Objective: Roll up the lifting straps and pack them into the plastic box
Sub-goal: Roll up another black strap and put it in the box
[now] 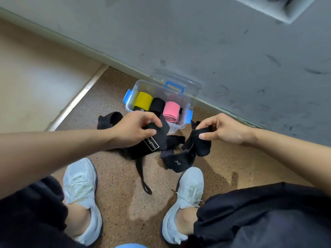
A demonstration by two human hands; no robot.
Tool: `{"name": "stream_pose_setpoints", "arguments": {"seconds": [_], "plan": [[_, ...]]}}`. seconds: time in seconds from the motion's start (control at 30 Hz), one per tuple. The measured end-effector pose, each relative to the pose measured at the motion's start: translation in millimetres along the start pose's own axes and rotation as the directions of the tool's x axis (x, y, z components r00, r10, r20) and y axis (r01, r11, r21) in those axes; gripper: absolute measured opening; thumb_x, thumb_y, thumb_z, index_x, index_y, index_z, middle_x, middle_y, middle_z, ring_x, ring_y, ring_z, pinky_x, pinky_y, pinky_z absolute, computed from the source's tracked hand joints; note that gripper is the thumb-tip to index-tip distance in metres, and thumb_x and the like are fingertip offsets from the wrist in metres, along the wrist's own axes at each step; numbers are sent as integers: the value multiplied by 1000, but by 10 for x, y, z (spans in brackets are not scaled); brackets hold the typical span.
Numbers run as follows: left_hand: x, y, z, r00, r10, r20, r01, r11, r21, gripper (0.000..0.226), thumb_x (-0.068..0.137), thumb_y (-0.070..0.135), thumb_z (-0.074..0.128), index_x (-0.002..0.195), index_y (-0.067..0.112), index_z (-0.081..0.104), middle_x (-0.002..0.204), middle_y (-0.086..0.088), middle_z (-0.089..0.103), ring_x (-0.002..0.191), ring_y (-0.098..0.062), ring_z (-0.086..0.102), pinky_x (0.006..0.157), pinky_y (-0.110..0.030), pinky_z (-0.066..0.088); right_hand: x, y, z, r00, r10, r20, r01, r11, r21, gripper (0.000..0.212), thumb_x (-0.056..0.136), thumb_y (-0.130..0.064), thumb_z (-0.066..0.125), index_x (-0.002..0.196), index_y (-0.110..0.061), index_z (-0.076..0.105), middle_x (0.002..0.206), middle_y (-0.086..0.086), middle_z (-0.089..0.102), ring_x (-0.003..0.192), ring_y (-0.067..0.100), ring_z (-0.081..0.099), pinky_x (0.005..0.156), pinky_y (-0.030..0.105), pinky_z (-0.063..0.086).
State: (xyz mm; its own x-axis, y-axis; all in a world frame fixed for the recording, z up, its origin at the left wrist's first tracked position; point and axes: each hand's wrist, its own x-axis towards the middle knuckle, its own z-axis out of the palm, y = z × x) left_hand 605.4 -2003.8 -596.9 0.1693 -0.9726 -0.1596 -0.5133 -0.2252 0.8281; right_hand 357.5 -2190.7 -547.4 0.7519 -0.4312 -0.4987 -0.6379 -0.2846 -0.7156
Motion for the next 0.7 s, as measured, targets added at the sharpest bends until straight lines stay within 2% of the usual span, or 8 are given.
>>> {"name": "stream_pose_setpoints", "arguments": {"seconds": [0.07, 0.13, 0.2, 0.37, 0.47, 0.53, 0.6, 0.7], "plan": [[-40, 100, 54, 1000, 12, -17, -12, 999, -31, 18, 92, 15, 74, 98, 32, 75, 84, 20, 70, 80, 0, 62, 79, -25, 51, -40, -147, 77, 992, -32, -121, 44, 995, 94, 12, 88, 0, 74, 98, -5, 77, 93, 10, 77, 79, 9, 68, 73, 20, 55], [-73, 171, 78, 1000, 7, -27, -9, 998, -56, 15, 92, 21, 74, 103, 31, 77, 104, 16, 74, 99, -6, 68, 93, -35, 55, -49, -271, 193, 978, -37, -207, 79, 977, 198, 11, 89, 1, 73, 96, -7, 77, 89, 11, 76, 76, 11, 68, 69, 23, 56], [-104, 215, 59, 999, -4, -37, 2, 999, -48, 19, 90, 32, 77, 109, 30, 77, 109, 12, 74, 99, -10, 70, 95, -41, 55, -37, -350, 299, 967, -22, -252, 104, 944, 314, 13, 89, 2, 72, 95, -9, 77, 87, 8, 75, 76, 12, 68, 67, 24, 55], [-144, 239, 9, 999, 0, -44, 5, 994, 113, 41, 79, 59, 79, 117, 46, 71, 102, 14, 54, 95, -9, 58, 93, -38, 49, 11, -479, 408, 983, -37, -182, 118, 881, 458, 14, 92, -2, 69, 102, -6, 77, 98, 18, 74, 87, 22, 66, 77, 34, 55], [-115, 261, -12, 998, 33, -58, -20, 976, 216, 30, 78, 59, 79, 107, 51, 72, 90, 13, 40, 98, -11, 45, 92, -36, 39, 39, -544, 449, 991, -43, -127, 106, 831, 546, 16, 94, -2, 66, 103, -8, 77, 99, 16, 73, 87, 20, 66, 73, 28, 54], [-98, 296, -44, 997, 47, -55, -32, 970, 240, 15, 80, 54, 80, 91, 53, 70, 89, 11, 40, 99, -11, 44, 96, -37, 34, 62, -563, 453, 994, -42, -105, 96, 801, 591, 18, 93, 0, 65, 101, -10, 77, 98, 14, 74, 87, 18, 68, 75, 28, 55], [-86, 318, -73, 998, 60, -30, -51, 967, 251, 18, 81, 49, 80, 78, 55, 64, 91, 6, 44, 104, -14, 48, 96, -37, 32, 82, -555, 432, 995, -33, -93, 82, 796, 600, 17, 92, -1, 67, 101, -11, 78, 96, 13, 73, 87, 18, 69, 75, 28, 57], [-49, 297, -157, 999, 52, -17, -42, 930, 366, 23, 84, 50, 77, 71, 56, 59, 93, 3, 48, 101, -15, 51, 94, -38, 34, 111, -494, 359, 993, 48, -106, 15, 852, 524, 7, 92, -2, 69, 96, -5, 74, 81, 9, 71, 74, 18, 68, 67, 26, 59]]}}
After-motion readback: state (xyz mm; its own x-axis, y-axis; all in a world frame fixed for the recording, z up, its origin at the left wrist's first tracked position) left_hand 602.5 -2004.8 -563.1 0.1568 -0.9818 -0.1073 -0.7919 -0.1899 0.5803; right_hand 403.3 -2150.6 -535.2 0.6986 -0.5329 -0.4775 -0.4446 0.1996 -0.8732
